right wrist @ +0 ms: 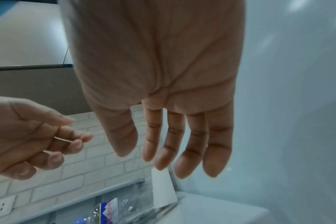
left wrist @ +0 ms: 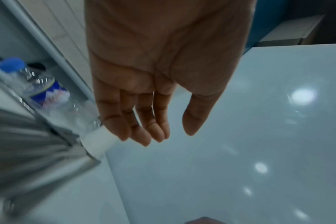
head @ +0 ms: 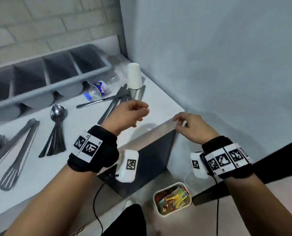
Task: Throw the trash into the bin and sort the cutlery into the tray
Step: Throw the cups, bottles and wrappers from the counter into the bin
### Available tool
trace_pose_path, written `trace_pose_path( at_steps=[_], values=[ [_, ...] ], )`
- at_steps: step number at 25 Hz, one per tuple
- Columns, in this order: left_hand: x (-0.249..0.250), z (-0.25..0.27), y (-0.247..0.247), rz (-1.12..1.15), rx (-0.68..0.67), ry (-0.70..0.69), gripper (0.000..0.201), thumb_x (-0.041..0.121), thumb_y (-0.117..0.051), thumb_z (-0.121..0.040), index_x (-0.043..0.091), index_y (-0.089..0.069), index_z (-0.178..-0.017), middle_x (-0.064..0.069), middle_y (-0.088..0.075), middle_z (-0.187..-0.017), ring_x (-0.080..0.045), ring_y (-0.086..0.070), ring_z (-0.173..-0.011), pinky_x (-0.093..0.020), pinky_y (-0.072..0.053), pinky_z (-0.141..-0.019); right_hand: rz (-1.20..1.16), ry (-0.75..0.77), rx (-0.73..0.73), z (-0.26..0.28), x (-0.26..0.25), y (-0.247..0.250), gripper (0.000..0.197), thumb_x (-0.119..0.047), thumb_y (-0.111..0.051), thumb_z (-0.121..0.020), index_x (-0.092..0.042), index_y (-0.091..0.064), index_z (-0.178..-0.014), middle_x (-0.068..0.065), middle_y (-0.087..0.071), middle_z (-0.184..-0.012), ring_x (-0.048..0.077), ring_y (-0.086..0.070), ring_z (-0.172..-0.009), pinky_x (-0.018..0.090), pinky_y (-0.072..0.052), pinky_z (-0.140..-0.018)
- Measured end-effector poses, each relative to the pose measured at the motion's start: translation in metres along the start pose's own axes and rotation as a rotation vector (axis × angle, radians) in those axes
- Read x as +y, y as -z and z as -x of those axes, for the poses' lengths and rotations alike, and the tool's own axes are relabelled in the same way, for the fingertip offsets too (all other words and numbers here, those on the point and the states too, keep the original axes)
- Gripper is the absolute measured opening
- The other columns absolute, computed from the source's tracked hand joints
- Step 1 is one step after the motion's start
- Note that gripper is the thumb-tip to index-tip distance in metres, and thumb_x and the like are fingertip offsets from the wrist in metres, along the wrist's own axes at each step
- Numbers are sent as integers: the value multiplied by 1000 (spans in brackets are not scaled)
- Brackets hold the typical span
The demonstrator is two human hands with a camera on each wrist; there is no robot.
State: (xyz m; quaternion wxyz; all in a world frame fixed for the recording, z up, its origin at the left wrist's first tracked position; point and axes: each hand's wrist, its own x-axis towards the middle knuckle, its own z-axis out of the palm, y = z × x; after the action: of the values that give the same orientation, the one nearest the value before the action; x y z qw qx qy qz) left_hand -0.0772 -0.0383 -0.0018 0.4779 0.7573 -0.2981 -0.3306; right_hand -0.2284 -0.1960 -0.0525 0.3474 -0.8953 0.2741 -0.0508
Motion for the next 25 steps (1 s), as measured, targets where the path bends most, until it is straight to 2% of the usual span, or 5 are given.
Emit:
trace_pose_path(
  at_steps=[6, 10, 13, 20, 25],
  values=[
    [-6, -69, 96, -173, 216, 23, 8, 17, -61, -86, 20, -60, -93, 5, -54, -70, -14, -49, -65, -16, -39, -46, 71, 55, 47, -99, -67, -11, 27, -17, -56, -87, -13, -60, -114, 7, -57, -108, 19, -50, -82, 24, -38, -79],
    [-20, -123, 146, -547, 284, 91, 46, 24, -62, -84, 11, -56, -127, -12, -60, -126, -27, -56, -117, -30, -45, -89, 147, 50, 75, -171, -103, -30, 40, -17, -56, -86, -15, -51, -126, 15, -43, -134, 31, -46, -121, 33, -38, -104],
    [-31, -147, 162, -722, 301, -5, 53, 29, -58, -85, 18, -47, -136, -10, -44, -142, -29, -49, -126, -35, -39, -106, 230, 12, 122, -209, -119, -32, 51, -17, -54, -87, -21, -41, -136, 12, -31, -144, 35, -40, -126, 38, -38, -104],
    [-48, -175, 163, -1066, 84, -6, 74, 35, -60, -83, 27, -23, -147, -3, -31, -152, -30, -51, -126, -42, -45, -103, 369, -76, 74, -271, -122, -28, 69, -28, -52, -89, -40, -16, -146, 7, -1, -160, 40, -30, -135, 41, -40, -103],
    [-62, -178, 164, -1010, 56, 136, 94, 36, -74, -69, 29, -21, -146, -12, -44, -138, -35, -54, -119, -42, -51, -97, 268, -55, 30, -284, -115, -36, 61, -21, -56, -89, -28, -30, -144, 11, -14, -157, 32, -36, -137, 36, -32, -112]
  ],
)
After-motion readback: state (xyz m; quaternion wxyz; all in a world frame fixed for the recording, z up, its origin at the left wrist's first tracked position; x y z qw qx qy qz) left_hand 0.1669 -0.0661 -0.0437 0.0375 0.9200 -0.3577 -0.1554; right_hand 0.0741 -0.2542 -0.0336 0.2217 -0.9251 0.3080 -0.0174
